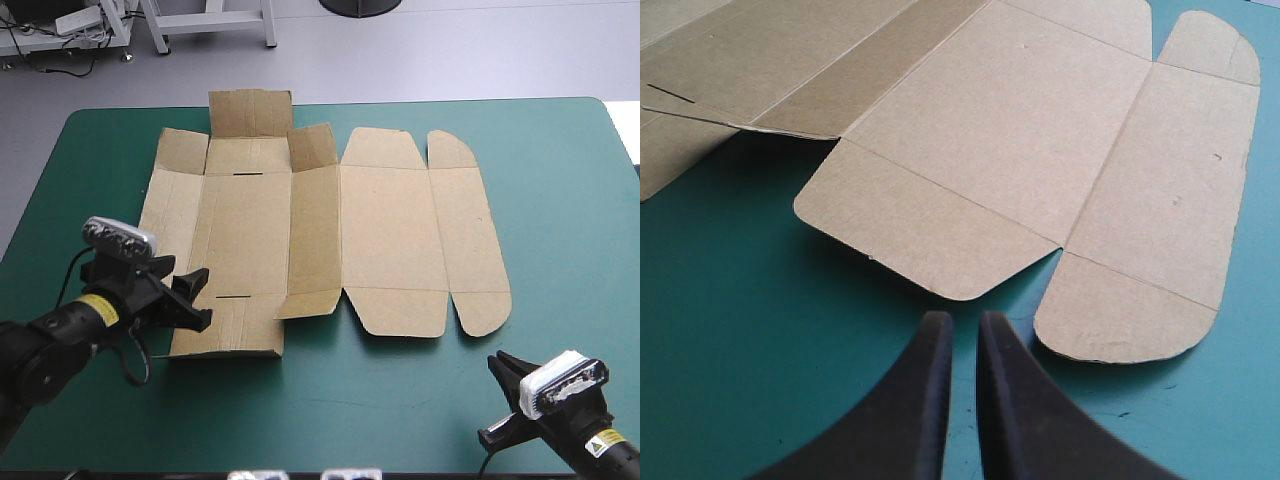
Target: Fold the box
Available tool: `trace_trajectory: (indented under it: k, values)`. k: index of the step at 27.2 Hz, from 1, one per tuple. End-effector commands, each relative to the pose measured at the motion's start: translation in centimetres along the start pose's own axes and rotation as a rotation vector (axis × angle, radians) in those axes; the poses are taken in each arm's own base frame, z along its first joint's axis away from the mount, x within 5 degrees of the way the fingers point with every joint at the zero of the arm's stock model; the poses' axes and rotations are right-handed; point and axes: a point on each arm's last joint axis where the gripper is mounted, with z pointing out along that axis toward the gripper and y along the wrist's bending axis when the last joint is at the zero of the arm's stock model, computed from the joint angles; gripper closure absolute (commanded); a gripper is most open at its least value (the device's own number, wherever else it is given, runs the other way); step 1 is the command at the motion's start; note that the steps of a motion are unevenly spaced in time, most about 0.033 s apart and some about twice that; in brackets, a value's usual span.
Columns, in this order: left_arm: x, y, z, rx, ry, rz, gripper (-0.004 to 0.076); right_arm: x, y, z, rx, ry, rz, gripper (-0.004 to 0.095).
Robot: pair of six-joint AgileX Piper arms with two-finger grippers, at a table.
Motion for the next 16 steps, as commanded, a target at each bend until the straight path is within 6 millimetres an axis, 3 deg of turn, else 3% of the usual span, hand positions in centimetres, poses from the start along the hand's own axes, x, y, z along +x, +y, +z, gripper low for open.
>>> trace_trajectory:
  k: [1, 6, 8, 12, 13, 16]
  values:
    - [-2.7, -0.1, 2.3, -0.007, -0.005, 0.034, 0.0323, -1.1, -0.2, -0.2, 0.011, -0.058, 0.002, 0.0825]
    - [-3.6, -0.7, 4.3, 0.074, 0.122, 0.046, 0.0323, -1.1, -0.2, -0.2, 0.011, -0.058, -0.004, 0.0825]
    - [-4.0, 0.2, 4.7, 0.064, 0.120, 0.027, 0.0323, -1.1, -0.1, -0.2, 0.008, -0.055, -0.013, 0.0825]
    - [-4.7, 4.1, 4.5, -0.016, 0.092, -0.067, 0.0323, -1.0, -0.1, -0.2, 0.006, -0.052, -0.017, 0.0825]
    - [-4.5, 6.2, 4.3, -0.025, 0.103, -0.106, 0.0323, -1.1, -0.1, -0.2, 0.007, -0.053, -0.017, 0.0825]
    - [-3.8, 9.7, 4.4, 0.005, 0.118, -0.206, 0.0323, -1.1, -0.1, -0.2, 0.009, -0.057, -0.021, 0.0825]
